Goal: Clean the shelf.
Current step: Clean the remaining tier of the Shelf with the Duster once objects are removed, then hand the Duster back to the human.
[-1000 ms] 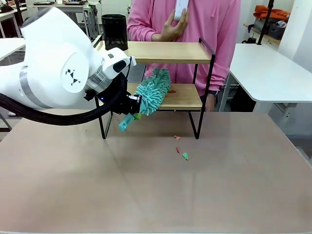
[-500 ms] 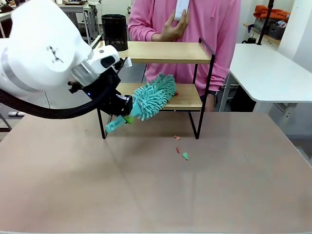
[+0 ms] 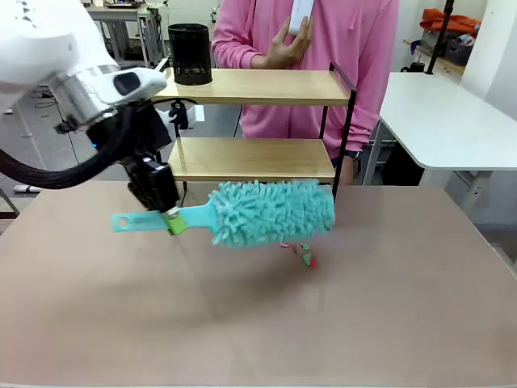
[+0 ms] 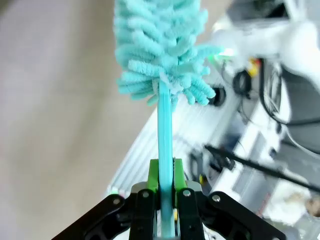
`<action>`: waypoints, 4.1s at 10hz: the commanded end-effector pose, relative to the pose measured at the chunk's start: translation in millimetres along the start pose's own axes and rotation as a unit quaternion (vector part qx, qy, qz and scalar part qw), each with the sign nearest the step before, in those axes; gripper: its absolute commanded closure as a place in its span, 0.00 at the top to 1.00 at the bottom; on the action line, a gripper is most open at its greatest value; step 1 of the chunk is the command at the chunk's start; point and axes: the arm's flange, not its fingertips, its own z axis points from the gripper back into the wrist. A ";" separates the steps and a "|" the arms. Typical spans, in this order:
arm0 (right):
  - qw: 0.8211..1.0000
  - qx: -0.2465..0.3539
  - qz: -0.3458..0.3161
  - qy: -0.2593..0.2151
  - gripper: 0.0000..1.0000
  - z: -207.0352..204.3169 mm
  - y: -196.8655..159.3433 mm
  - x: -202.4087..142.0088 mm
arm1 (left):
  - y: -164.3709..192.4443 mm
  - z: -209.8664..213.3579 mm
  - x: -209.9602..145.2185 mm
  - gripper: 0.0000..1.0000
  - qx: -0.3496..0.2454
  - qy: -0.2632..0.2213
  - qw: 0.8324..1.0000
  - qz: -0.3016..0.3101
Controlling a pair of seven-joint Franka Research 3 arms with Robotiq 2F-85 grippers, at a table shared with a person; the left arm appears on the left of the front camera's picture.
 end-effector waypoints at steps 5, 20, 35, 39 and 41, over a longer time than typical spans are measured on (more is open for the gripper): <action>1.000 0.012 0.011 -0.007 1.00 -0.5 -0.2 0.9 | 14.5 58.8 -54.2 0.12 -0.096 0.014 0.995 -0.034; 1.000 0.012 0.011 -0.007 1.00 -0.5 -0.2 0.9 | 185.5 195.1 -346.6 0.00 -0.167 -0.524 0.782 0.295; 1.000 0.000 0.000 0.000 1.00 0.4 -0.3 -0.1 | 219.2 171.8 -325.6 0.12 -0.181 -0.481 0.788 0.339; 0.972 0.120 0.158 -0.123 1.00 63.7 90.8 53.2 | 113.4 212.6 -274.4 0.12 -0.282 -0.516 0.808 0.044; 0.946 0.219 0.228 -0.064 1.00 50.2 137.3 57.1 | 71.0 204.8 -256.7 0.12 -0.337 -0.426 0.839 -0.043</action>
